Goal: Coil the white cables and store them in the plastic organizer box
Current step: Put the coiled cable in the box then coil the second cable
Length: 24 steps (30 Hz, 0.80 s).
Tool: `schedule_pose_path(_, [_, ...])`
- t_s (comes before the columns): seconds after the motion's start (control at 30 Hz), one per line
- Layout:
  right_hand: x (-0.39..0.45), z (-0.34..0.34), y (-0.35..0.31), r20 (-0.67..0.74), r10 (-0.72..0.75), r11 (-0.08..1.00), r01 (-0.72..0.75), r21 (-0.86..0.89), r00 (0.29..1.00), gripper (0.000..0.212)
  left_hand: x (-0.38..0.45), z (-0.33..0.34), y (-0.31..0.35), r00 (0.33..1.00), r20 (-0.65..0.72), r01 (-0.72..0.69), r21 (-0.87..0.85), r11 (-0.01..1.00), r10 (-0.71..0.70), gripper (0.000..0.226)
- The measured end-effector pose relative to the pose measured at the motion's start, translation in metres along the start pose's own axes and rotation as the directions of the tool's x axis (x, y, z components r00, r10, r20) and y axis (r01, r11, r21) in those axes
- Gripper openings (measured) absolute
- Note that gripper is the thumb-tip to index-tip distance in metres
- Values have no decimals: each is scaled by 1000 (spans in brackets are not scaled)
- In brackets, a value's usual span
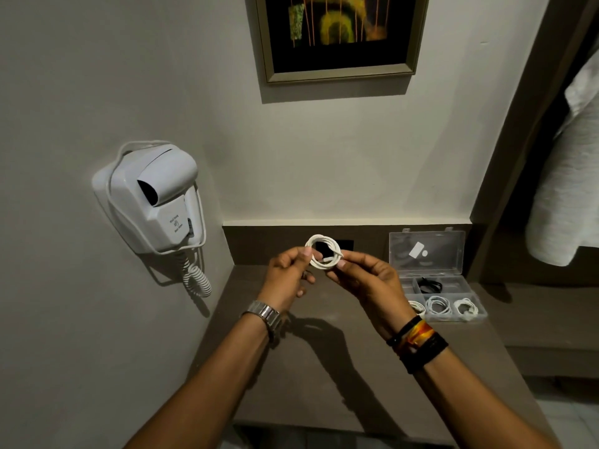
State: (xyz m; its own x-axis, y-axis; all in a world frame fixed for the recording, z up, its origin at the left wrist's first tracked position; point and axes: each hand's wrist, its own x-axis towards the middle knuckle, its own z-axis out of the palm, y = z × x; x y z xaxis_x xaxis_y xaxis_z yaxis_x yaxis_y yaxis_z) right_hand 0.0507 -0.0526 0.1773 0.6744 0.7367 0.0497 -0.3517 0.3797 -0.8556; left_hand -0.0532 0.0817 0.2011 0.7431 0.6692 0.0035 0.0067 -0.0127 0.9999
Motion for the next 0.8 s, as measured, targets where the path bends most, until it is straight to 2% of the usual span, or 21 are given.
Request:
schedule_pose_path(0.1, [-4,6,-2,71,-63,996,67,-58,996,39,-4,4,-2,997,-66,-42,58,997,45,20])
schedule_pose_path(0.2, [-5,7,-1,54,-129,971,137,-195,990,39,-8,6,-1,992,-65,-105,117,988,113,22])
schedule_pose_path(0.3, [-4,3,-4,55,-66,981,75,-177,996,39,-9,2,3,992,-41,-114,144,983,121,26])
schedule_pose_path(0.4, [-3,-7,-7,72,9,974,8,-228,997,34,-8,-6,9,996,65,60,102,993,-67,27])
schedule_pose_path(0.5, [-1,-15,-8,70,17,954,5,-298,997,30,-7,-23,18,912,276,333,-73,940,-302,28])
schedule_pose_path(0.6, [0,-17,-7,79,26,952,0,-307,997,29,-9,-43,23,842,448,426,-206,881,-302,26])
schedule_pose_path(0.8, [3,-14,-2,145,-1,942,49,-333,989,31,-9,-40,10,890,383,388,-344,855,-250,34])
